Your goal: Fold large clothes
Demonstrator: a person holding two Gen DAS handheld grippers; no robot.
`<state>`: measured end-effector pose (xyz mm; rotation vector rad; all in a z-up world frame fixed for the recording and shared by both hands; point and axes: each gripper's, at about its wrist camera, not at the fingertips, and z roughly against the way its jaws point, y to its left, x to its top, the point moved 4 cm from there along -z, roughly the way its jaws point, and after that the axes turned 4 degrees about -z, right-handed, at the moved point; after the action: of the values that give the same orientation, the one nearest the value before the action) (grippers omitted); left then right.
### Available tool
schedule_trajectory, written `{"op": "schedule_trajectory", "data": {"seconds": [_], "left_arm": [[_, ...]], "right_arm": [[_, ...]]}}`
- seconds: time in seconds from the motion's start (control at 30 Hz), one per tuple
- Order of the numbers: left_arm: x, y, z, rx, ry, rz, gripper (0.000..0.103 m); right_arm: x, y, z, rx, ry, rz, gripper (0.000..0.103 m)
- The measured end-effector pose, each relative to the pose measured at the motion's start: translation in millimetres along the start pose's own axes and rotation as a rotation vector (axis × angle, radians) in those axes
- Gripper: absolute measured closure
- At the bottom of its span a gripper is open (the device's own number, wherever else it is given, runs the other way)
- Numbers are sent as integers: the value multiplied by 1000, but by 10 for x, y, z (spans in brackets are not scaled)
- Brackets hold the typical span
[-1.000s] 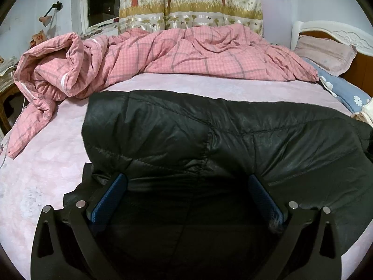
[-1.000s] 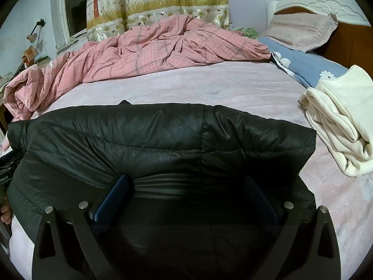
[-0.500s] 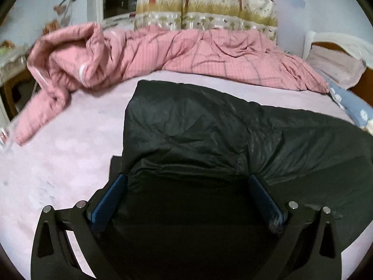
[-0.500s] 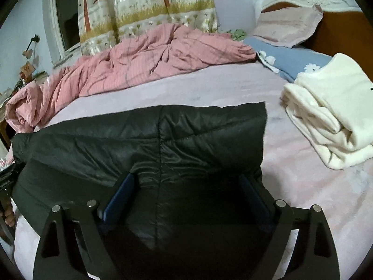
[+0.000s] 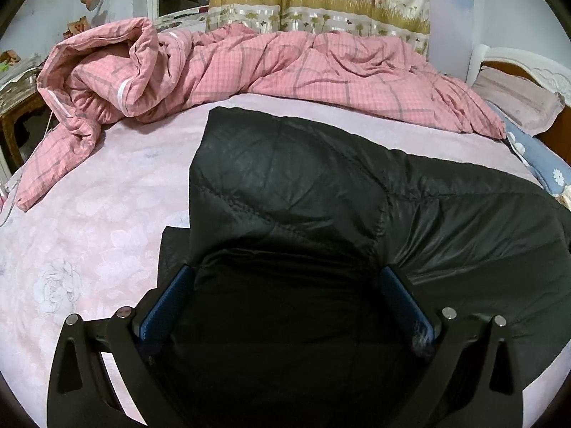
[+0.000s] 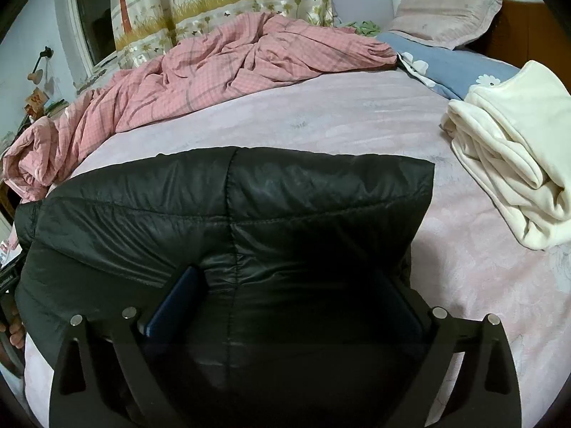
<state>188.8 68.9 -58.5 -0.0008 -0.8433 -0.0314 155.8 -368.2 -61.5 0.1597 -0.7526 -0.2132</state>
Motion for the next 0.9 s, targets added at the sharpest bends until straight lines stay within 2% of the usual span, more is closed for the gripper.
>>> {"op": "schedule_trajectory", "data": {"seconds": [0.1,0.13,0.23,0.37,0.47,0.57,0.6,0.67,0.7,0.8,0.9], "left_arm": [[20,75,216,35,-84,36,0],[36,100,329,25,-123,51,0],[56,94,554,-88,-153,70,0],[-28,35,924,-105,-160,99,0],[-183,-126,1211,-195,-175,91,0],[-368,-329,1230,-314,-91,77,0],[-433,-386,1186,-332,-50,78,0],[-556,-456,1065,-288,17,86,1],[-605,-479,998,-279,42,88,1],[-697,-508,808,-320,122,124,1],[-703,-440,682,-351,140,190,1]], "right_arm": [[-1,-21,165,-14,-71,-13,4],[-6,-26,241,-14,-93,-18,4],[-71,-25,541,27,-144,-36,4],[-197,12,987,30,-215,-60,3],[-408,34,1223,136,-193,-136,0],[-709,83,1214,202,-48,-200,0],[-831,72,1208,190,-12,-234,0],[-944,44,1214,146,-3,-287,0],[-991,60,1196,163,8,-303,0],[-1057,114,1009,206,108,-315,0],[-1083,175,941,169,77,-288,0]]}}
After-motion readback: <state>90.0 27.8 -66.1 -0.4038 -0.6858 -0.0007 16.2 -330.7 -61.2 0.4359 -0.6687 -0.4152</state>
